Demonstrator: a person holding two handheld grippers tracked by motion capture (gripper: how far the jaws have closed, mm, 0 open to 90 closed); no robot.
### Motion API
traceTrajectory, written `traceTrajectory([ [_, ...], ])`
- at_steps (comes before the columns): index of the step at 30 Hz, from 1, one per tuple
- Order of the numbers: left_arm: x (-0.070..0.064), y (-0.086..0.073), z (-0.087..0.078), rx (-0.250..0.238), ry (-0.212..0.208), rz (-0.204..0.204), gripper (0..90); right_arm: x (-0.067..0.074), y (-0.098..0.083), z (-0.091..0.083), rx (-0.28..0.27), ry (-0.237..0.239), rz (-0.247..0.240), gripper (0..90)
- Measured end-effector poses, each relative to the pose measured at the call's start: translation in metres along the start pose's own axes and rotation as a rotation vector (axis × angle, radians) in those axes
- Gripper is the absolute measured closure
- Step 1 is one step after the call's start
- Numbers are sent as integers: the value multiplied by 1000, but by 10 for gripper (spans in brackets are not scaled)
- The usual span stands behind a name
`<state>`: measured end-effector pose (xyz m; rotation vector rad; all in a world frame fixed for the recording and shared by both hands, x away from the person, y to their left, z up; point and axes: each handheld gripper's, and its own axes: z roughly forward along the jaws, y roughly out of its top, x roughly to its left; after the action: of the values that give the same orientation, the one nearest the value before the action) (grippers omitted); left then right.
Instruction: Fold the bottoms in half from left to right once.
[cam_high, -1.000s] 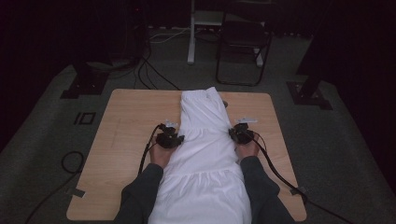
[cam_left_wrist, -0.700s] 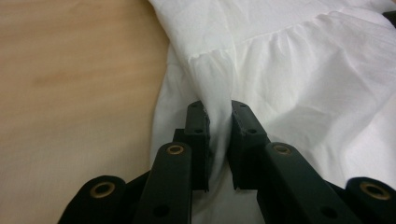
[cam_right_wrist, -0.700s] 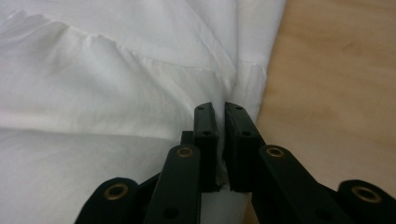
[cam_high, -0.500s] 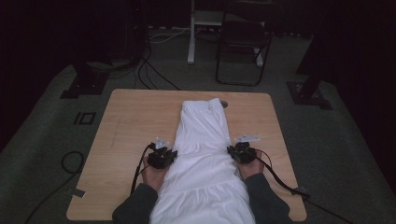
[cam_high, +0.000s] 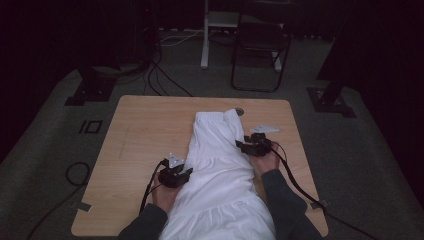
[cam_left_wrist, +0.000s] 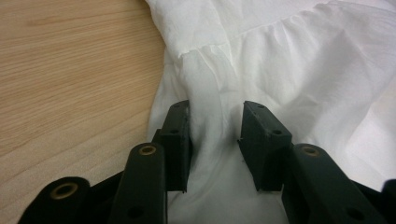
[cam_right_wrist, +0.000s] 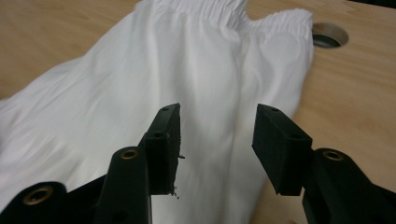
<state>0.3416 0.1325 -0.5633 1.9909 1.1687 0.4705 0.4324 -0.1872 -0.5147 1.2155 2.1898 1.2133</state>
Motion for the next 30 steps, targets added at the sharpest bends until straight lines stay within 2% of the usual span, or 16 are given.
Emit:
traceTrajectory([
  [3,-1,1,1,3,2,8,574,-4,14,28,36,-4,20,496],
  [7,-1,1,1,6,15,11,517,-6,18,58,78,15,59,484],
  [8,-1,1,1,6,15,10,511,-6,17,62,91,11,62,514],
  [9,-1,1,0,6,18,9,501,-8,16,70,140,-1,65,725],
  [10,-1,1,0,7,19,9,494,-8,17,70,147,-25,44,824],
  [11,-1,1,-1,7,20,10,491,-8,19,66,130,-57,31,893],
  [13,-2,-1,-2,5,21,13,486,-10,28,47,34,-88,17,900],
  [15,-2,-2,-2,10,17,17,484,-13,37,28,-30,-179,-25,900],
  [16,-2,-2,-2,9,15,14,483,-17,40,22,-42,-220,-34,900],
  [18,-3,-3,-2,7,5,13,478,-29,39,19,-34,-249,7,900],
  [21,-5,-2,-2,10,8,24,476,-39,23,32,31,-242,39,895],
  [22,-4,-1,-2,16,5,24,475,-41,17,38,54,-223,49,885],
  [24,-3,4,-4,22,0,31,472,-42,5,47,92,-192,73,781],
  [28,3,30,-8,-36,4,55,459,-42,0,45,41,-194,138,602],
  [30,6,48,-4,-84,3,72,453,-37,2,42,19,-188,121,538],
])
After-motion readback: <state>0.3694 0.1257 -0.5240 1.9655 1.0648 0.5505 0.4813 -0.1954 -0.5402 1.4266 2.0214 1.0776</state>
